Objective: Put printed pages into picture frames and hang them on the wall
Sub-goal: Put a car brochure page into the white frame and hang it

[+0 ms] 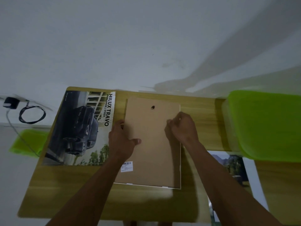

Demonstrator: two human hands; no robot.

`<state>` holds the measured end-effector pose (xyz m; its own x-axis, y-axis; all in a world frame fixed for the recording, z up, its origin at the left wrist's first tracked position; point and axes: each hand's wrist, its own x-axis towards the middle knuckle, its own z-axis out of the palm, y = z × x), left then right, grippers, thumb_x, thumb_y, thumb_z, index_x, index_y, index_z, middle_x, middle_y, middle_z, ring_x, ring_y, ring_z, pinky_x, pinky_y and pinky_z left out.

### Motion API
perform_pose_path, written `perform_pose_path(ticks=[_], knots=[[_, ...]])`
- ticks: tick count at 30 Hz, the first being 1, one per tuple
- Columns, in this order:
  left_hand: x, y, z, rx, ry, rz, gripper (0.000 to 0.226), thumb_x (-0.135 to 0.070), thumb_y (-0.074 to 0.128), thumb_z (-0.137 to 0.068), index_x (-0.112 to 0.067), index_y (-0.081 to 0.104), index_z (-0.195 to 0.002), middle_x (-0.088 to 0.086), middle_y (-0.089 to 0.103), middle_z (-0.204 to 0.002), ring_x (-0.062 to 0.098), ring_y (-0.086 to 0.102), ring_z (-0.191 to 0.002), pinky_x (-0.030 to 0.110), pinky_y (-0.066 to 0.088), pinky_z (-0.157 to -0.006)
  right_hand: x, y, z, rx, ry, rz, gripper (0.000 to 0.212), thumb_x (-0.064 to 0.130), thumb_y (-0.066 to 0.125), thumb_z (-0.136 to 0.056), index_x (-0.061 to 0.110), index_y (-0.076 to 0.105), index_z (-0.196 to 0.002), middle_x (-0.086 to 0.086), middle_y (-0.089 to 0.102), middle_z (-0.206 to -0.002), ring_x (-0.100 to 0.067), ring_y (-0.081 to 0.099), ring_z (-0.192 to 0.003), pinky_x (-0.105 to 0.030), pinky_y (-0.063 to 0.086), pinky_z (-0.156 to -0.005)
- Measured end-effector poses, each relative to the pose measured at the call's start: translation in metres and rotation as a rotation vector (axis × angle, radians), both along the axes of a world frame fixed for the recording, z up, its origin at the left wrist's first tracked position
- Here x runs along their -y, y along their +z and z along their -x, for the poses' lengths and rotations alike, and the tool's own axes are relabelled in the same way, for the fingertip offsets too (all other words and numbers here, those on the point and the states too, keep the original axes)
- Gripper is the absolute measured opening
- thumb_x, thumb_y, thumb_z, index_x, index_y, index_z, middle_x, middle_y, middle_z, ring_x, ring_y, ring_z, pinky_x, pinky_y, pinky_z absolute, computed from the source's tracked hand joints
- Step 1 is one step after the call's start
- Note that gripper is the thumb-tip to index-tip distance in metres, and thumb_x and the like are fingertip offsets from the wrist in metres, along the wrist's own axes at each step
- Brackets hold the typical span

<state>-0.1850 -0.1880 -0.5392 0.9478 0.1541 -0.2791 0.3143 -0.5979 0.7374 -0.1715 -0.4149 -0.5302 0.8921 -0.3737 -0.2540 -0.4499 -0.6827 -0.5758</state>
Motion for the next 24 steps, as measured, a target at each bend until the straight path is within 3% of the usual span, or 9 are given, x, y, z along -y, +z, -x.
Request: perform_pose_path(ticks=[2, 5, 8, 10, 13, 15, 18, 21, 24], knots=[[0.001, 0.002, 0.001, 0.004, -0.001, 0.004, 0.097, -0.026, 0.093, -0.053, -0.021, 0.040, -0.134, 0.003, 0.054, -0.129, 0.025, 0.051, -0.118, 0.047, 0.046, -0.097, 0.002, -0.001, 0.007, -0.014, 0.000, -0.078, 0.037, 0.032, 0.067, -0.089, 0.008, 0.057, -0.115, -0.002, 0.058, -0.109, -0.019, 0.055, -0.097, -0.027, 0.044, -0.081], [0.000, 0.006, 0.004, 0.030, -0.008, 0.003, 0.098, -0.027, 0.092, -0.055, -0.020, 0.039, -0.137, 0.004, 0.053, -0.132, 0.024, 0.052, -0.117, 0.047, 0.047, -0.096, 0.006, 0.001, 0.010, 0.047, -0.027, -0.176, 0.054, 0.026, 0.070, -0.083, 0.023, 0.051, -0.134, -0.002, 0.054, -0.118, -0.018, 0.051, -0.110, -0.033, 0.045, -0.102], [-0.003, 0.008, 0.006, 0.032, -0.035, -0.009, 0.099, -0.033, 0.091, -0.056, -0.022, 0.037, -0.139, 0.006, 0.051, -0.133, 0.026, 0.053, -0.116, 0.050, 0.048, -0.095, 0.006, 0.003, 0.014, 0.012, 0.002, -0.241, 0.078, 0.024, 0.068, -0.088, 0.034, 0.026, -0.153, -0.003, 0.057, -0.125, -0.018, 0.052, -0.118, -0.035, 0.043, -0.106], [-0.005, 0.010, 0.007, 0.023, -0.050, -0.016, 0.100, -0.034, 0.090, -0.057, -0.023, 0.036, -0.141, 0.007, 0.052, -0.132, 0.027, 0.053, -0.116, 0.051, 0.048, -0.095, 0.005, 0.002, 0.018, 0.022, -0.006, -0.325, 0.079, 0.019, 0.066, -0.091, 0.033, 0.023, -0.155, -0.001, 0.062, -0.131, -0.019, 0.058, -0.119, -0.034, 0.048, -0.101], [-0.007, 0.013, 0.005, 0.000, -0.069, -0.020, 0.098, -0.035, 0.088, -0.061, -0.023, 0.036, -0.144, 0.010, 0.054, -0.131, 0.029, 0.055, -0.115, 0.049, 0.048, -0.096, 0.008, 0.002, 0.025, 0.059, -0.108, -0.403, 0.059, 0.013, 0.069, -0.090, 0.021, 0.044, -0.143, 0.010, 0.063, -0.094, -0.013, 0.061, -0.092, -0.019, 0.046, -0.073], [-0.008, 0.016, 0.002, -0.014, -0.087, -0.030, 0.097, -0.037, 0.086, -0.065, -0.022, 0.035, -0.146, 0.011, 0.053, -0.131, 0.030, 0.055, -0.115, 0.047, 0.048, -0.096, 0.009, 0.004, 0.028, 0.080, -0.141, -0.454, 0.053, 0.014, 0.070, -0.090, 0.020, 0.047, -0.137, 0.011, 0.060, -0.087, -0.008, 0.060, -0.081, -0.020, 0.044, -0.069], [-0.009, 0.019, -0.001, -0.047, -0.150, -0.078, 0.099, -0.046, 0.080, -0.072, -0.020, 0.027, -0.151, 0.013, 0.050, -0.134, 0.031, 0.052, -0.118, 0.046, 0.047, -0.098, 0.004, 0.010, 0.032, 0.120, -0.108, -0.470, 0.056, 0.019, 0.063, -0.096, 0.026, 0.040, -0.146, 0.010, 0.065, -0.106, 0.002, 0.062, -0.087, -0.014, 0.047, -0.077], [-0.010, 0.026, -0.002, -0.049, -0.175, -0.084, 0.093, -0.045, 0.075, -0.078, -0.023, 0.023, -0.153, 0.013, 0.049, -0.135, 0.029, 0.051, -0.118, 0.044, 0.046, -0.098, 0.003, 0.015, 0.036, 0.137, -0.080, -0.461, 0.063, 0.024, 0.059, -0.099, 0.025, 0.030, -0.155, 0.005, 0.053, -0.144, -0.014, 0.055, -0.124, -0.027, 0.041, -0.107], [-0.012, 0.035, -0.002, -0.048, -0.216, -0.125, 0.089, -0.044, 0.071, -0.082, -0.026, 0.020, -0.153, 0.013, 0.048, -0.137, 0.031, 0.051, -0.121, 0.048, 0.044, -0.101, 0.002, 0.021, 0.039, 0.112, -0.091, -0.497, 0.065, 0.018, 0.057, -0.100, 0.022, 0.025, -0.157, 0.008, 0.041, -0.152, -0.013, 0.045, -0.135, -0.023, 0.033, -0.111]])
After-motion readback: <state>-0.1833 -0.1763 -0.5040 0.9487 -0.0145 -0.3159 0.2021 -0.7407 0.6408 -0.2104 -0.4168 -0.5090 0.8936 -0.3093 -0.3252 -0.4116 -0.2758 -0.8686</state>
